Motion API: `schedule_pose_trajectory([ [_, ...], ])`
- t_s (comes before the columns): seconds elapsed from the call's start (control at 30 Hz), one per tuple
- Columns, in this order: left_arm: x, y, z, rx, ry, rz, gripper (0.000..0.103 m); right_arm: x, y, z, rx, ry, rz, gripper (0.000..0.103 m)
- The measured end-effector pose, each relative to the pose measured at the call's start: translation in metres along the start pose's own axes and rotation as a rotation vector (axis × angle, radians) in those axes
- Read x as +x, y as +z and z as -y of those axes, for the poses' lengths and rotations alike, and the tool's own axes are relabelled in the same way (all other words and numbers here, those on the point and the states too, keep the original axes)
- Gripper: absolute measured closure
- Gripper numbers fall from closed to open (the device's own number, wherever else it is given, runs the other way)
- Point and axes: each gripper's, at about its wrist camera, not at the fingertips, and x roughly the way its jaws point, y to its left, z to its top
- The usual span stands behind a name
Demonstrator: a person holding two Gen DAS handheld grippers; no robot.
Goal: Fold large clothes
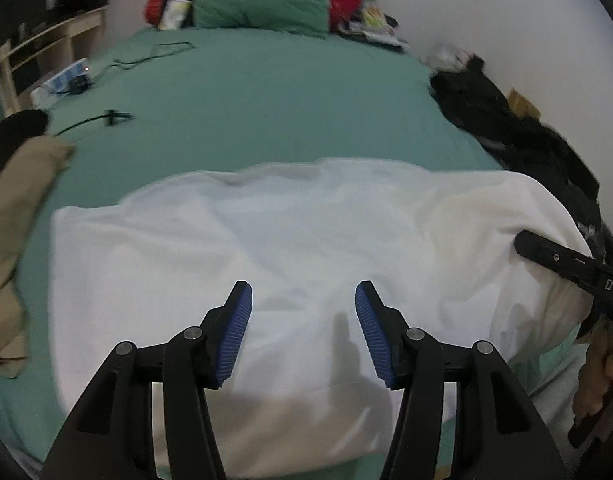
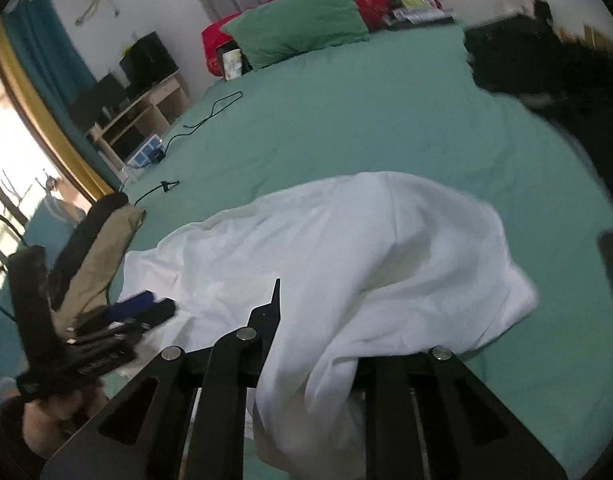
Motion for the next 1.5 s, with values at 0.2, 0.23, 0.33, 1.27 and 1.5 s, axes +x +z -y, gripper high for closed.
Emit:
schedule_pose_trajectory([
  [0.2, -0.047, -0.005, -0.064, -0.071, 0.03, 0.077, 0.046, 0.008, 0.01, -0.05, -0.126, -0.023, -0.007, 0.086],
  [0.23, -0.051, -0.005, -0.071, -0.08, 0.035, 0.081, 0.046, 0.01, 0.009, -0.059, -0.141, -0.023, -0.01, 0.086],
  [0.33, -0.06, -0.011, -0.098, -0.117, 0.045, 0.089, 0.046, 0.022, 0.011, -0.091, -0.191, -0.023, -0.03, 0.086],
  [1.27, -0.101, -0.016, -0.201, -0.305, 0.066, 0.106, 0.046, 0.079, -0.065, -0.237, -0.465, 0.323, -0.334, 0.062],
  [1.5, -0.058, 0.007, -0.118, -0.109, -0.116, 0.007, 0.046, 0.026, -0.035, -0.141, -0.272, 0.174, -0.163, 0.054],
])
